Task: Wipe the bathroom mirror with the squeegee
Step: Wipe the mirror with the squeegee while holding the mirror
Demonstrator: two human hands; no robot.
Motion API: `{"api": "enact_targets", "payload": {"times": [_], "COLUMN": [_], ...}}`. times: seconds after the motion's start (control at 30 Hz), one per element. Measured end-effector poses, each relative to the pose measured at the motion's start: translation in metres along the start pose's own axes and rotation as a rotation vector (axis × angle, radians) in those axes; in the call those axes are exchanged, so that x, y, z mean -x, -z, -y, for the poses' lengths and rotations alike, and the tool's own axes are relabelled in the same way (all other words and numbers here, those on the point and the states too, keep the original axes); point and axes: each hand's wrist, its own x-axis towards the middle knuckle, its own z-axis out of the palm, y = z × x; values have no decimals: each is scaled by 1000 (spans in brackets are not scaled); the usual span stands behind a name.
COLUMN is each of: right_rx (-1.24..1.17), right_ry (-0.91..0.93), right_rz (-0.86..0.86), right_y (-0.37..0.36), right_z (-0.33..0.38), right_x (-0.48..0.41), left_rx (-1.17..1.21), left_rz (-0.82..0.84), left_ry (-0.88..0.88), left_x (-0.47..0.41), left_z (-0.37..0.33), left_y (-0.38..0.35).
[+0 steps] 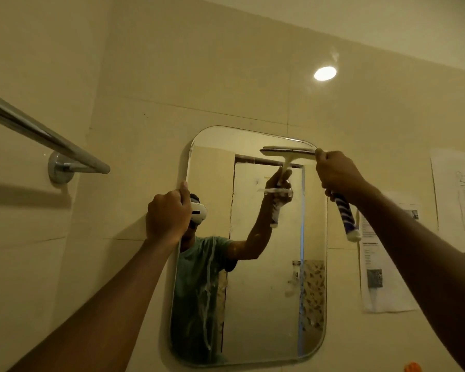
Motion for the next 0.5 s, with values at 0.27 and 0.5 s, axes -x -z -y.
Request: {"api": "enact_targets", "payload": {"times": [0.27,0.5], "right_rx": [73,-10], "right_ry": [-96,-61], "right_rz": [127,2], "right_y": [-32,8], "right_z": [-46,6], "right_x": [70,2], "left_rx": [-7,-29], "left_rz": [25,-22], "left_ry": [23,-19], "left_x": [1,2], "left_z": [-4,-1], "left_y": [2,-3]}}
